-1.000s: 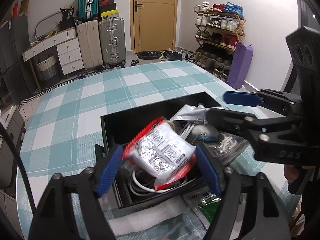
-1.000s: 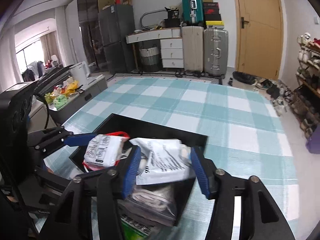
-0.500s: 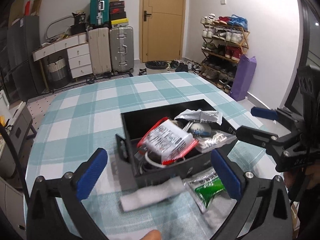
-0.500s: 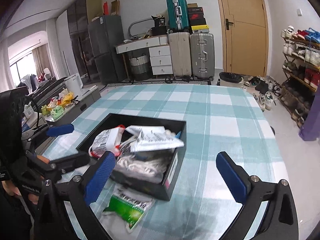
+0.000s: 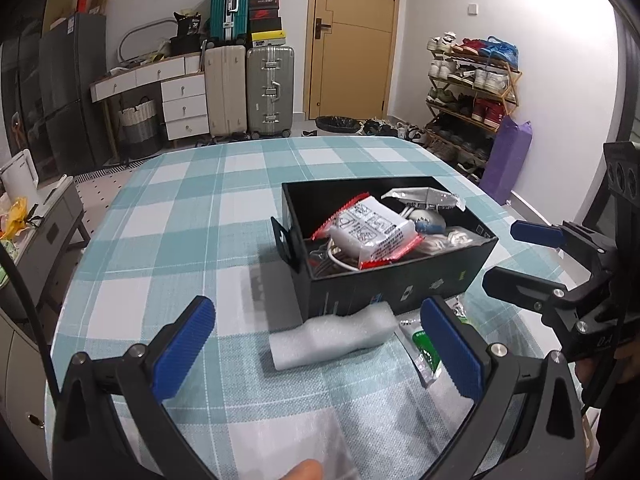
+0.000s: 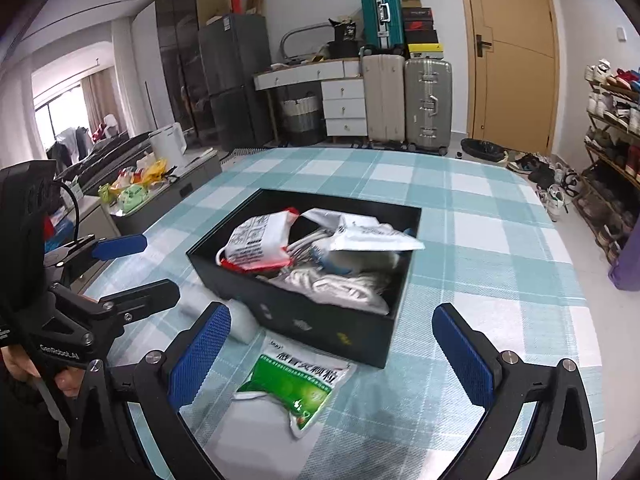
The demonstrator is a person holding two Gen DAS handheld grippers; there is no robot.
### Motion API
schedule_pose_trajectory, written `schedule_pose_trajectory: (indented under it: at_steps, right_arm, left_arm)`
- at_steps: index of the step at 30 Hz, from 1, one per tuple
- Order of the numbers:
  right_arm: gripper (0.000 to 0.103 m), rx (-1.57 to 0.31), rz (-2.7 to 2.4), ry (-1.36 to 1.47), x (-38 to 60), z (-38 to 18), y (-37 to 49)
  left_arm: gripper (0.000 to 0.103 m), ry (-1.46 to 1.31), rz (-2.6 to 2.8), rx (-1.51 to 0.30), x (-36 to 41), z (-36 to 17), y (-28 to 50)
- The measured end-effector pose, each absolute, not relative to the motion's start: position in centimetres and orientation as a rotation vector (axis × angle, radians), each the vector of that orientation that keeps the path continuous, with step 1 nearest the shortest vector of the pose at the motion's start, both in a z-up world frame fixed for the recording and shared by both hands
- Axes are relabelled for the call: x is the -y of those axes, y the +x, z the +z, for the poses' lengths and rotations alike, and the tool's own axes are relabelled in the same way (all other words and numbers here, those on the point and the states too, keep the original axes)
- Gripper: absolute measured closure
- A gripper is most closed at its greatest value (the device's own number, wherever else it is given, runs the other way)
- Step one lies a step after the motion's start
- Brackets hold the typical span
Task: Organize soft objects
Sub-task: 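Move the right gripper down to the green medicine packet, then close the right gripper on the green medicine packet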
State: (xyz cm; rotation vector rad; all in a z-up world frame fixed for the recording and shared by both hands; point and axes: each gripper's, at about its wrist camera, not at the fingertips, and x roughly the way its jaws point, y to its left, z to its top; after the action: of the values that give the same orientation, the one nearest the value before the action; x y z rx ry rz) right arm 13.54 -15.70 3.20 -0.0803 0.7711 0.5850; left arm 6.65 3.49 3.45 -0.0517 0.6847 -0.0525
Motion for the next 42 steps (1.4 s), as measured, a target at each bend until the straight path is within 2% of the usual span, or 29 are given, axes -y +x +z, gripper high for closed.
schedule_pose_trajectory:
  at_steps: [25, 42]
  right_arm:
    - [0.001, -1.005, 0.593, -0.125, 13.5, -2.3, 14.5]
    - [0.001, -1.039, 0.547, -0.19, 11.5, -3.9, 14.1]
  left_arm:
    - [0.0, -0.082, -0.027, -0.76, -3.9, 0.0, 6.4]
    - [0.0, -0.11, -0.032, -0.782, -4.5, -0.5, 6.8]
